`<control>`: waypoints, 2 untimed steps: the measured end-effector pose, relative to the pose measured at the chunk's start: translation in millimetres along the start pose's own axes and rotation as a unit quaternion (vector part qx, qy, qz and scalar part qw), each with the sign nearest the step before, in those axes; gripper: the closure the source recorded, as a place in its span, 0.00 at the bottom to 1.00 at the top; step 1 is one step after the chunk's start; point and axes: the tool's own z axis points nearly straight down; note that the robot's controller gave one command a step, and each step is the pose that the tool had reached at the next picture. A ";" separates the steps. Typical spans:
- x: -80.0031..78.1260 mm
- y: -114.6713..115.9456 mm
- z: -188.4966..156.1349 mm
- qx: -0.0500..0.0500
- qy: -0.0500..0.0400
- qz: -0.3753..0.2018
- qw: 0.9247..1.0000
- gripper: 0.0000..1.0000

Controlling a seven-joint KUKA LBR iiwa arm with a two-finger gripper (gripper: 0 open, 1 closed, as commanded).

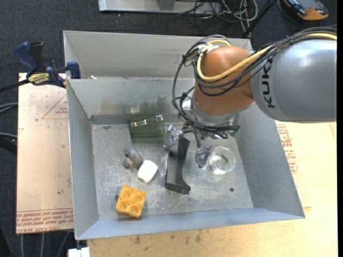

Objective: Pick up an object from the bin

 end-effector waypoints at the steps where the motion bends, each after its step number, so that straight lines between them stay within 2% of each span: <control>1: -2.6 -0.3 15.7 -0.002 0.000 -0.024 1.000 0.00; 2: 3.8 21.4 30.5 -0.007 0.003 -0.119 0.993 0.00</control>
Offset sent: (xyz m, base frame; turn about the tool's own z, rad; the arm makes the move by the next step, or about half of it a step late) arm -0.0425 0.0188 -0.0257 -0.0842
